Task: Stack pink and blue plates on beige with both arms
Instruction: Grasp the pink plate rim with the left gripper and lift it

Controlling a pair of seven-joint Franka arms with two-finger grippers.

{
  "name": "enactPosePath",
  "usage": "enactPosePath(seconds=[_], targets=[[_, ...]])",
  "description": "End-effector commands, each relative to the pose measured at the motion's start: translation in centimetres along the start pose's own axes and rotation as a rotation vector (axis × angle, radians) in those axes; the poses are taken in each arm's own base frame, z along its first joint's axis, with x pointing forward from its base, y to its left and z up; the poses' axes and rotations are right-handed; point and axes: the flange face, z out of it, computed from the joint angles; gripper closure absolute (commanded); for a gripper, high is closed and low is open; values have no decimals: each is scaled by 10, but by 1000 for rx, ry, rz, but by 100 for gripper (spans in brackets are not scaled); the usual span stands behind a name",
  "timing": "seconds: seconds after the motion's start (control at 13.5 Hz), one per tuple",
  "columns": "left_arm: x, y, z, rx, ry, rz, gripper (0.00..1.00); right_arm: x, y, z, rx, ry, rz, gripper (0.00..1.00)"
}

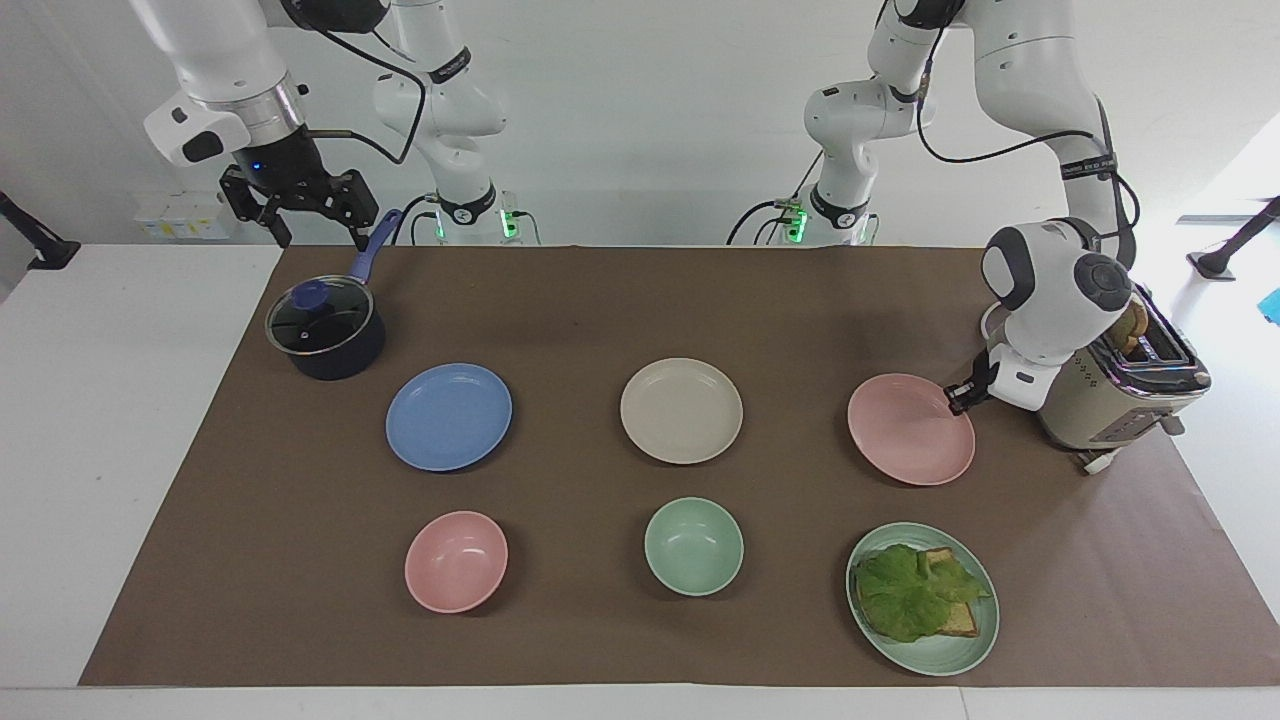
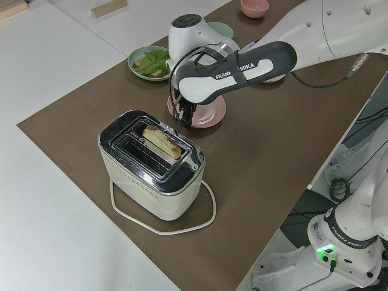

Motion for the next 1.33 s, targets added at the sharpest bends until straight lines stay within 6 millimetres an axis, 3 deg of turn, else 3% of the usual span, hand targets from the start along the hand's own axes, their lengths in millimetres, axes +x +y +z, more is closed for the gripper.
enactPosePath(seconds=[0.0, 0.22, 0.37, 0.52, 0.89, 1.11, 1.26], targets=[[-9, 3, -51, 13, -58, 7, 100, -9, 6, -1, 17, -4, -14, 0], [-31, 13, -107, -84, -88, -10, 100, -9, 5, -1, 17, -4, -15, 0], [-49, 33, -118, -130, -114, 68, 100, -9, 5, -1, 17, -4, -15, 0], [-69, 65, -115, -173, -142, 121, 100, -9, 6, -1, 15, -4, -14, 0], [-111, 167, -107, -181, -115, 207, 100, -9, 6, -1, 17, -4, -14, 0], [-120, 231, -72, -201, -69, 150, 100, -9, 7, -1, 16, -4, -10, 0], [-122, 258, -46, -204, -47, 129, 100, -9, 7, -1, 16, -4, -12, 0]])
